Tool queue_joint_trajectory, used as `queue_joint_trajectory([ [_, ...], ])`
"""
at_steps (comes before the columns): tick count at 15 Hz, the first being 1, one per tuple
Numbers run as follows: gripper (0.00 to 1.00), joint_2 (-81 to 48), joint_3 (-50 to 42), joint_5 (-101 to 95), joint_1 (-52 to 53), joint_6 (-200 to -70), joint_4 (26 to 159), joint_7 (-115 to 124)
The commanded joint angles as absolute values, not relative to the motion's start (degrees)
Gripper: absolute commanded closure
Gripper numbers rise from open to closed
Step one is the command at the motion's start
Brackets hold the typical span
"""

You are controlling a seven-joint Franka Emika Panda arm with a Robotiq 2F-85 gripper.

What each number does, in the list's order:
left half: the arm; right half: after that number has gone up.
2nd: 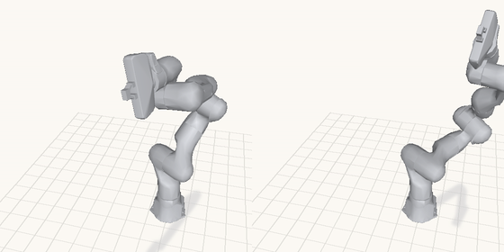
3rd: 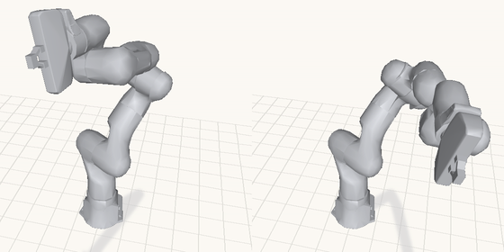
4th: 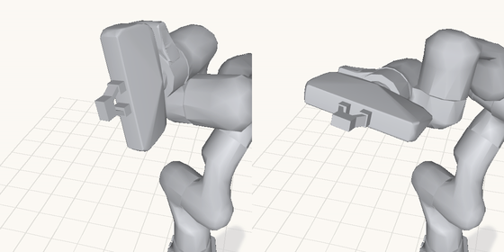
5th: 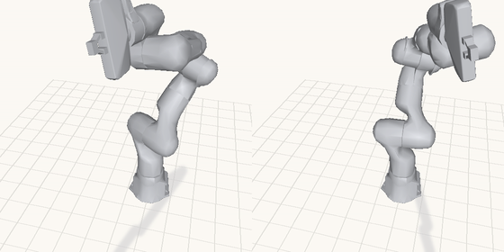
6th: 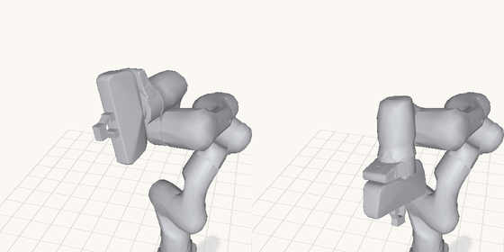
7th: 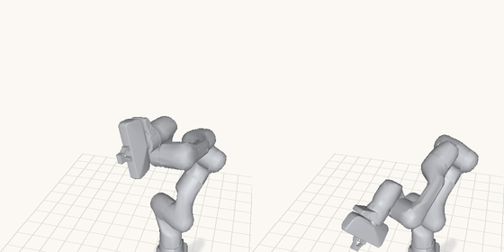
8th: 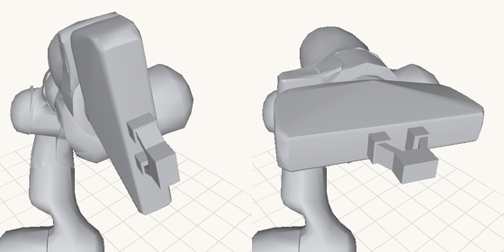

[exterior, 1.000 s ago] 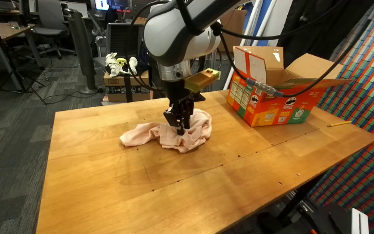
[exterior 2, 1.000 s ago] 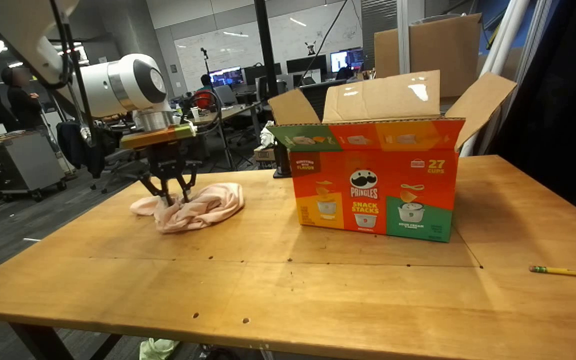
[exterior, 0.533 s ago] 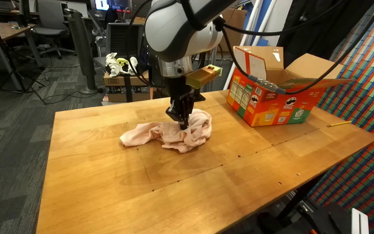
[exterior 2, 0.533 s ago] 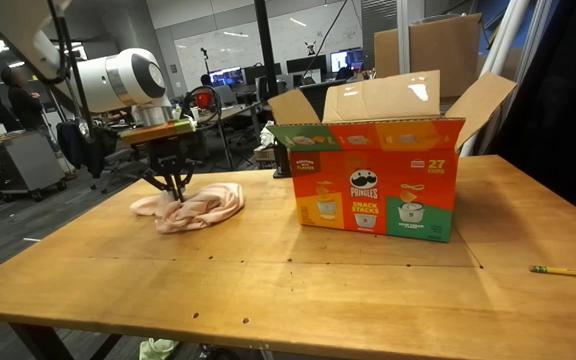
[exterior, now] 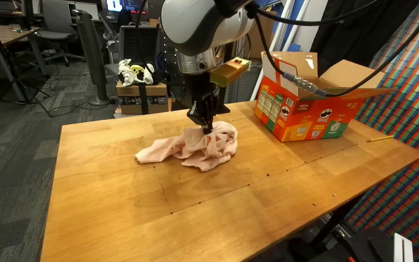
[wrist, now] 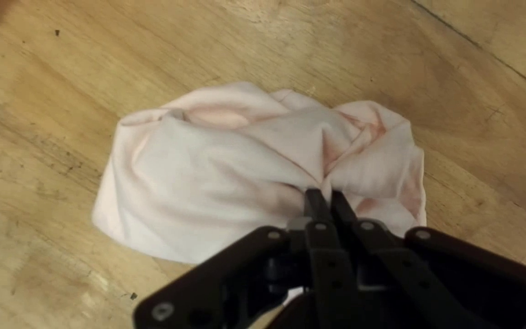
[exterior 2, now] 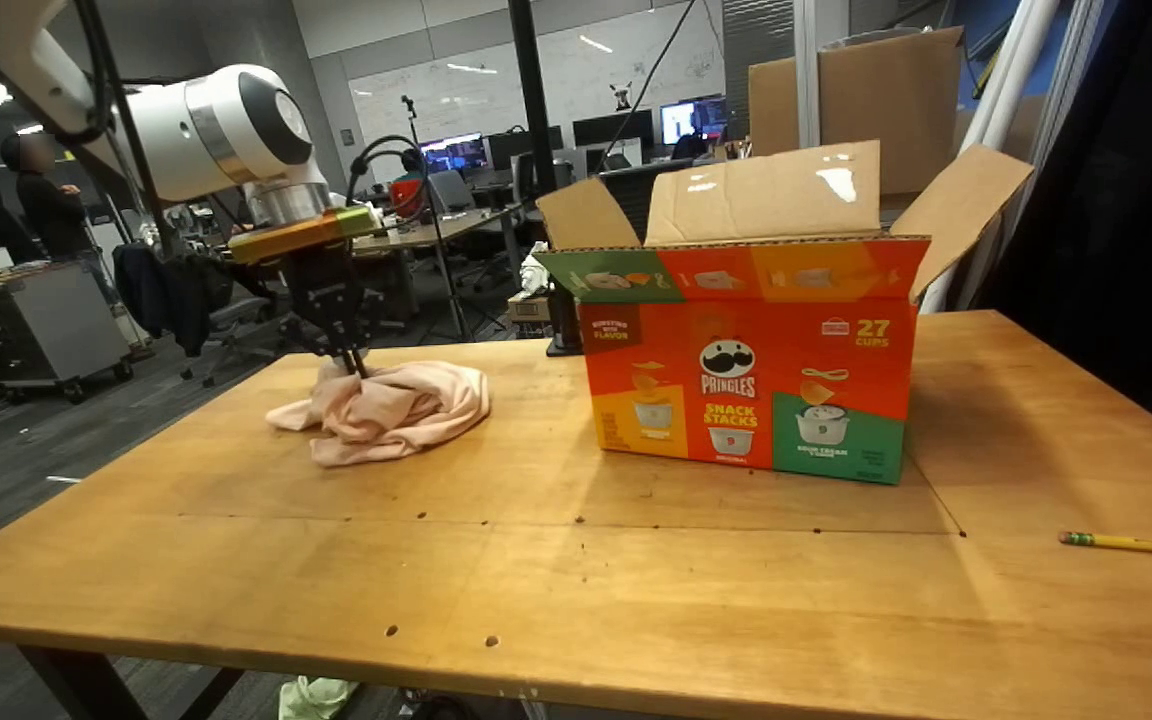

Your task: Pick up the pink shirt, then place it in the box

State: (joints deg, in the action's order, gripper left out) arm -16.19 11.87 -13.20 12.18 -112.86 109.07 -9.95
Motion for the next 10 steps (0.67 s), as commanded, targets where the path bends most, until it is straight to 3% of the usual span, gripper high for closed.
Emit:
queue_joint_trajectory([
  [1, 0.98, -13.4, 11.7, -15.9, 13.5, -110.9, 108.1, -9.2],
  [10, 0.98, -11.9, 12.4, -20.4, 15.2, -106.2, 101.1, -9.4],
])
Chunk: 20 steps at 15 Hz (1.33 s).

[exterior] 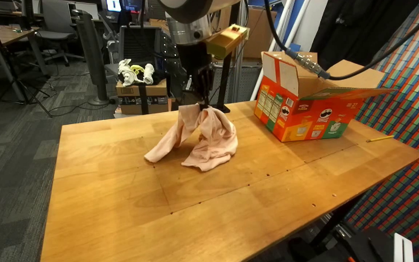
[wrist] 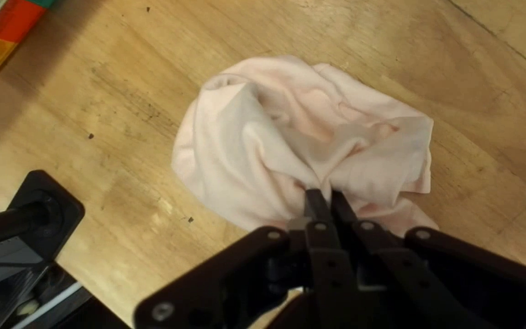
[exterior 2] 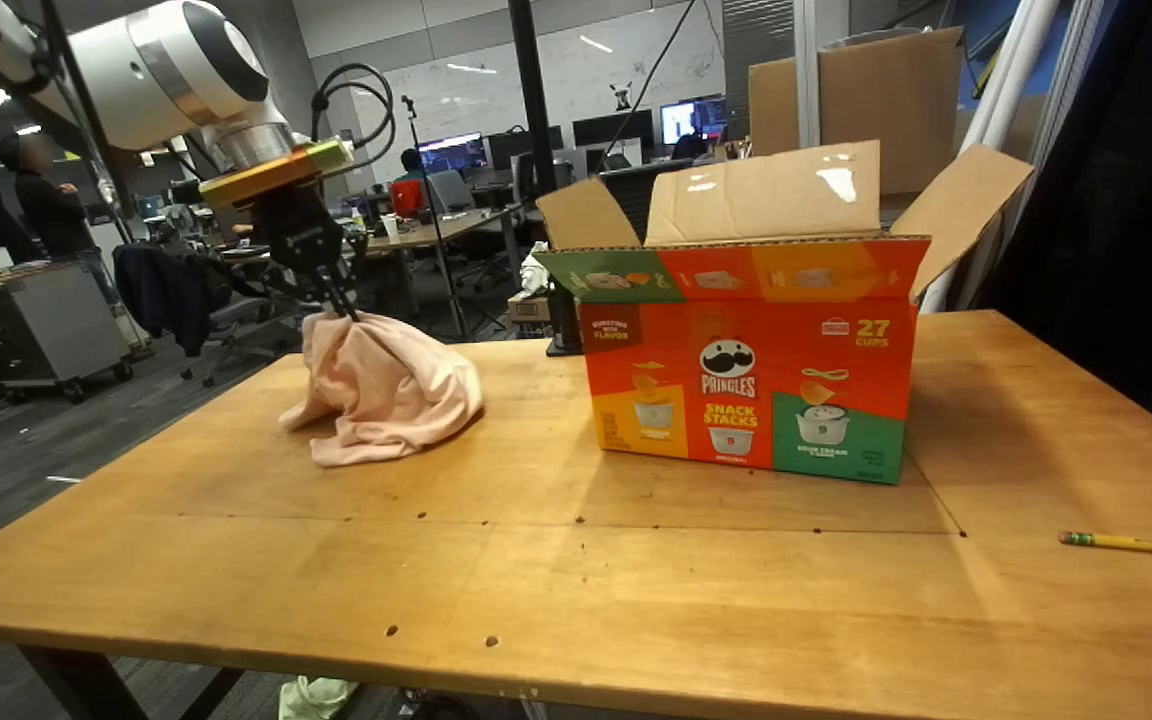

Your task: Pick up the pink shirt, then place it in the box

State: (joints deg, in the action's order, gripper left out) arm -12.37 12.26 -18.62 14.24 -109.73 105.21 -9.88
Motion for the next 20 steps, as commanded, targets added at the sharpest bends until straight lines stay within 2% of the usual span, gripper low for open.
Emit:
queue_joint_trajectory([
  [1, 0.98, -12.1, 12.4, -20.6, 15.4, -105.3, 99.6, -9.4],
  [13, 0.98, -13.7, 12.2, -22.3, 16.7, -99.8, 78.9, -7.8],
  [20, 0.98, -15.0, 11.9, -21.9, 17.3, -97.9, 71.1, -5.5],
])
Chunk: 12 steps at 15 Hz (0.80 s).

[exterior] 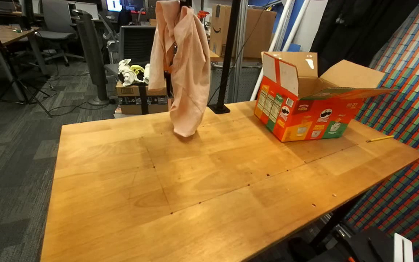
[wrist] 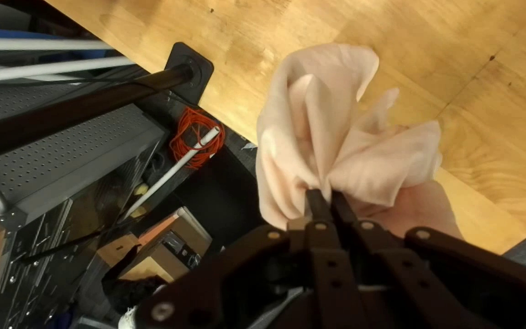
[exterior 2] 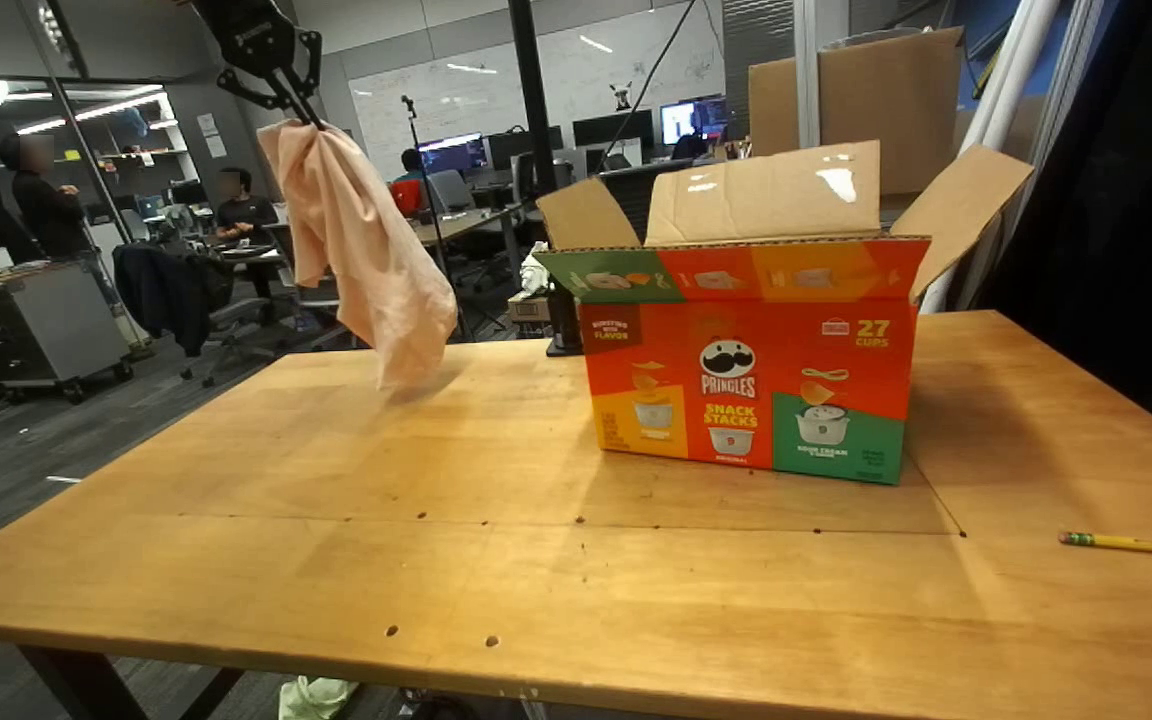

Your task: Pick up the pink shirt, then place it in the box

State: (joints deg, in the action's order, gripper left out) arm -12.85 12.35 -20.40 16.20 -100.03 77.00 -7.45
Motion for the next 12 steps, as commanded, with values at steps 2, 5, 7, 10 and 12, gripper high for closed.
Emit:
queue_joint_trajectory([
  [2, 0.98, -15.4, 11.6, -21.6, 17.1, -97.9, 68.6, -4.7],
  [5, 0.98, -15.8, 10.5, -21.8, 16.8, -97.8, 64.9, -3.4],
  [7, 0.98, -16.0, 9.9, -22.2, 16.3, -97.9, 63.2, -2.6],
  [10, 0.98, -16.1, 7.8, -23.4, 15.6, -97.7, 60.4, -1.5],
  [12, 0.98, -15.8, 6.5, -23.6, 15.1, -97.4, 59.1, -0.5],
])
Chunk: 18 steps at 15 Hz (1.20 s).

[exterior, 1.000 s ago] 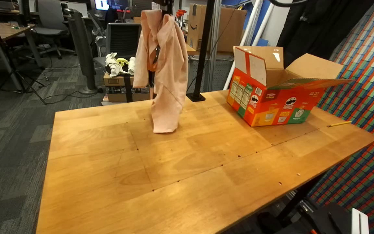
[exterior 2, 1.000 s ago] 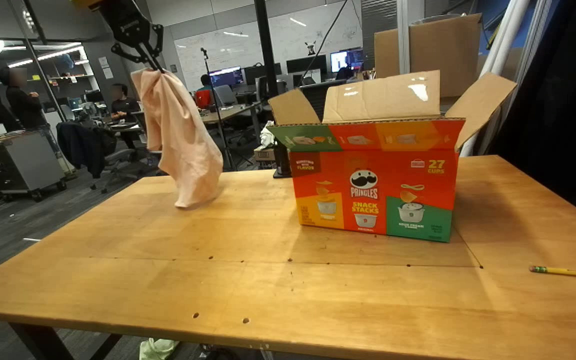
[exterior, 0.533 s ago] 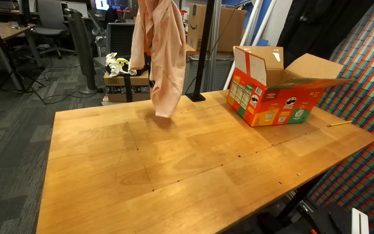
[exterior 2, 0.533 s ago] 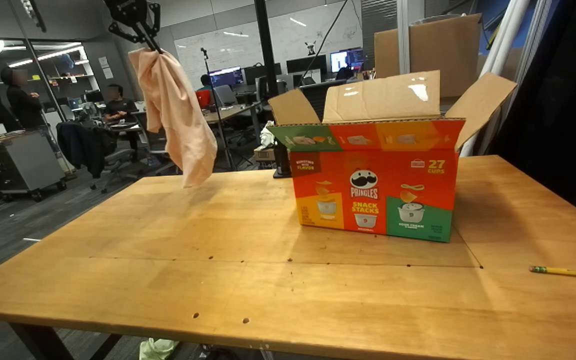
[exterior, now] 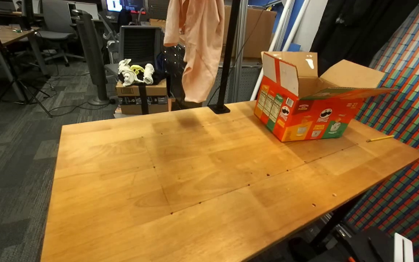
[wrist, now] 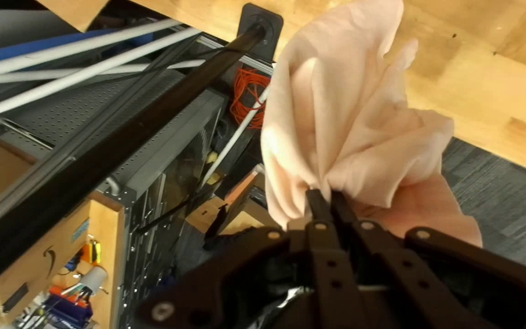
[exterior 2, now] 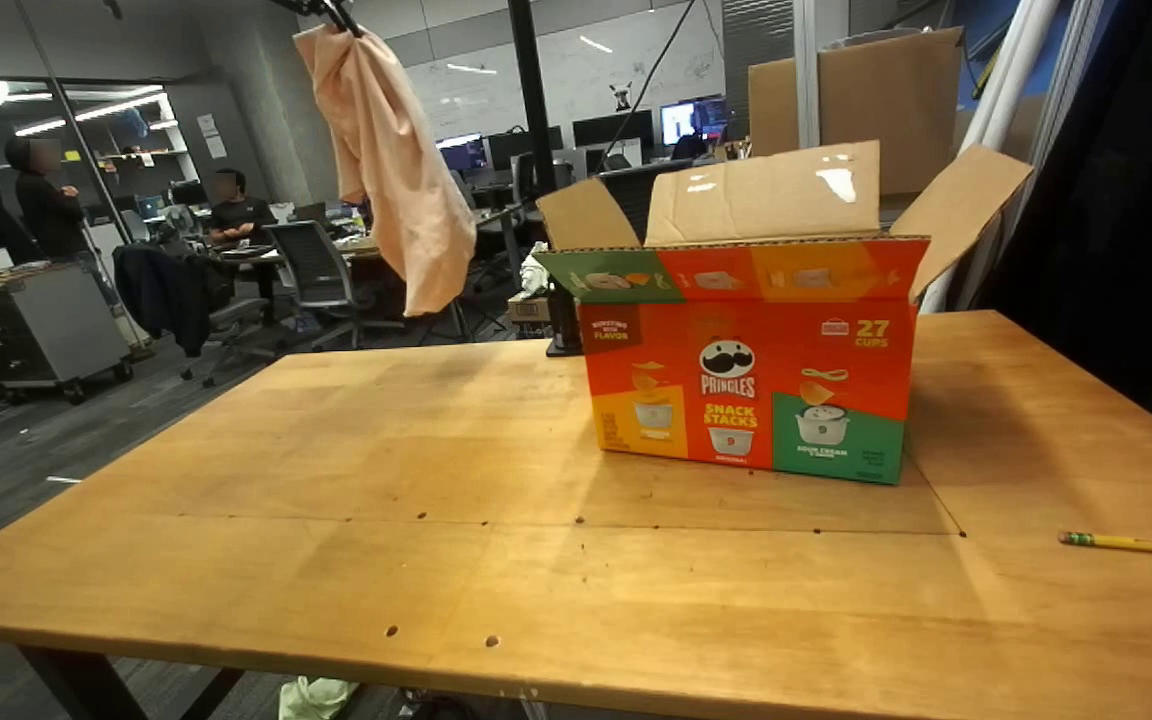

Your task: Pick up the pink shirt, then place it in the box

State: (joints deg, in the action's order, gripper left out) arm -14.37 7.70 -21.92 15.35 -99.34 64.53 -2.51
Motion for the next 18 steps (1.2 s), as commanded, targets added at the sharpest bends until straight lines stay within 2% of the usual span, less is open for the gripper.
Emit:
queue_joint_trajectory([
  [1, 0.98, -14.9, 6.0, -23.7, 15.1, -96.8, 59.0, 0.2],
  [18, 0.98, -17.4, -1.9, -23.6, 12.3, -93.3, 48.7, 9.2],
])
